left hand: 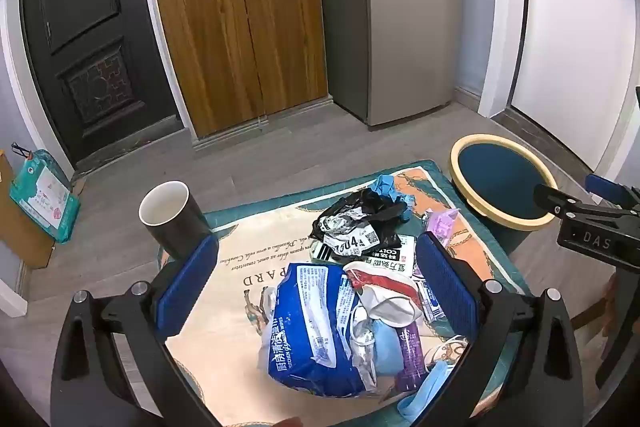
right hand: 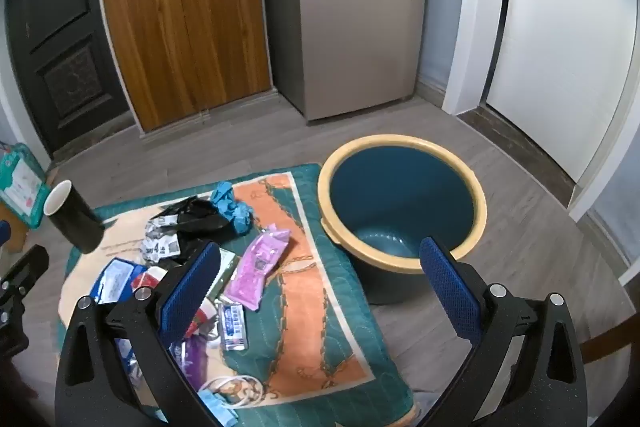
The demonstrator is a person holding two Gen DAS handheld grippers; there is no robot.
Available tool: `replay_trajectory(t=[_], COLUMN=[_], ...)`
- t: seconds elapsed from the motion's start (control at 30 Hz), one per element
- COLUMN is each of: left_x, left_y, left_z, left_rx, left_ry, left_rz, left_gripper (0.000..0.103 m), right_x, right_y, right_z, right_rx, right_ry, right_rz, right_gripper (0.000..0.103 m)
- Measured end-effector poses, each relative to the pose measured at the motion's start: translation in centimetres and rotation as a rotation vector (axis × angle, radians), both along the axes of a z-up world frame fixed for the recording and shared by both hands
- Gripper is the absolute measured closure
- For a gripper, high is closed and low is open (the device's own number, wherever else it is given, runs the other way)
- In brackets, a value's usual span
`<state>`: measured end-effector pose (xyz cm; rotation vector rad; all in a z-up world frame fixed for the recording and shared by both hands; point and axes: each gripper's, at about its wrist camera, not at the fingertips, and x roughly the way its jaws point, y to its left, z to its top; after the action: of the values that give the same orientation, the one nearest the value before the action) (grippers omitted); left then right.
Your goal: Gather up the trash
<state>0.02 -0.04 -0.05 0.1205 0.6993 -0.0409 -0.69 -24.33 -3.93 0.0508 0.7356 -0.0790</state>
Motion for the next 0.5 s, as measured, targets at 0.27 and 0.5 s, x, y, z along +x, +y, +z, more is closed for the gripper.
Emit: replay_trajectory(t=[0.27, 0.5], left_x=[0.03, 0.05], left_y=[-0.17, -0.45], left_z=[-0.5, -0.55], left_rx=[-0.006, -0.001], left_ry=[0.013, 0.028], left_rz=[0.0, 0.01], left_gripper=[0.006, 0.006], right_x=[0.49, 0.09], right_y=[-0.55, -0.19], right_z=[0.42, 0.77], right_rx=[0.003, -0.01], right_ry=[-0.01, -0.028], right_rz=[0.003, 0.014], right_gripper=[0.004, 0.004])
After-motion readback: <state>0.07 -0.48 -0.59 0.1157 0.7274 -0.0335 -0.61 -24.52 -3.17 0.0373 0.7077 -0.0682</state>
